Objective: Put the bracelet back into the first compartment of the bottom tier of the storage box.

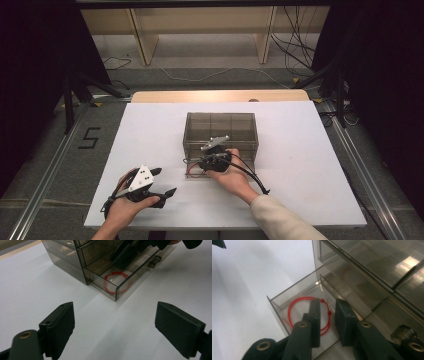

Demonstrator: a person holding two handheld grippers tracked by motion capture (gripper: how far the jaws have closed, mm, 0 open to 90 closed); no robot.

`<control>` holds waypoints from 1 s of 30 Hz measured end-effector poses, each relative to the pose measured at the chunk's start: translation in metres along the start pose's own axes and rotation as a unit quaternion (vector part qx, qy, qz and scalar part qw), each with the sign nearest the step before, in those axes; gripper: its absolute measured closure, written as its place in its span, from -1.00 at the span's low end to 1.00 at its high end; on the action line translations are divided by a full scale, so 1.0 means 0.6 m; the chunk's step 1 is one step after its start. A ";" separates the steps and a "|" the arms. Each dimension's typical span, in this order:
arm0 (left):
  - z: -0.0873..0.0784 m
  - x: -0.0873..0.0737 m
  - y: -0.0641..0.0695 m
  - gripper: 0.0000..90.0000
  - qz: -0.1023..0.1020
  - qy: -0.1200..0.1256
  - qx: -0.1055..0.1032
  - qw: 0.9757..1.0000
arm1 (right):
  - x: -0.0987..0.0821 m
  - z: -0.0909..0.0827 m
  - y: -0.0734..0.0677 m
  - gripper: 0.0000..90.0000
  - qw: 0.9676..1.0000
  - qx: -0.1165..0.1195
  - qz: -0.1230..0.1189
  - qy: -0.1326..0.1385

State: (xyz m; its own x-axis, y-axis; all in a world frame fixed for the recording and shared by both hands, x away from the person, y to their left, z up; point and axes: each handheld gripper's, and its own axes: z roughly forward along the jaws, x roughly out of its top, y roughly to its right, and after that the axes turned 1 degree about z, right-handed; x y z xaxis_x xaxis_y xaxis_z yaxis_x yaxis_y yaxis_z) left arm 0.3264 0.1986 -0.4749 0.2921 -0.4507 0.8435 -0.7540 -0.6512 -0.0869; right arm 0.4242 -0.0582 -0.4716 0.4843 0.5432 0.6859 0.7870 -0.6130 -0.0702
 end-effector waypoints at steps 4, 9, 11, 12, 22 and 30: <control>0.000 0.000 0.000 -0.64 0.000 0.000 0.000 1.000 | 0.000 -0.004 0.001 0.58 1.000 0.001 0.006 0.003; 0.000 0.000 0.000 -0.64 0.000 0.000 0.000 1.000 | -0.001 -0.017 0.000 0.47 1.000 0.006 0.014 0.010; 0.000 0.000 0.000 -0.64 0.000 0.000 0.001 1.000 | -0.001 -0.023 -0.001 0.40 1.000 0.005 0.015 0.013; 0.000 0.000 0.000 -0.64 0.000 0.000 0.001 1.000 | -0.002 -0.027 -0.001 0.38 1.000 0.006 0.017 0.011; 0.000 0.000 -0.001 -0.64 -0.001 0.000 0.002 1.000 | -0.012 -0.064 0.002 0.18 0.999 0.001 0.028 0.028; 0.001 -0.001 -0.001 -0.64 -0.003 -0.001 0.002 1.000 | -0.020 -0.092 0.007 0.05 0.999 -0.005 0.028 0.033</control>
State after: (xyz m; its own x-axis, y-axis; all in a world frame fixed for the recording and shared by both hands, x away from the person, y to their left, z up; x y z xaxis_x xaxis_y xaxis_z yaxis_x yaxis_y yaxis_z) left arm 0.3268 0.1988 -0.4754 0.2977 -0.4477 0.8432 -0.7500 -0.6561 -0.0836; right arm 0.4007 -0.0990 -0.4400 0.5007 0.4694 0.7273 0.7555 -0.6471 -0.1025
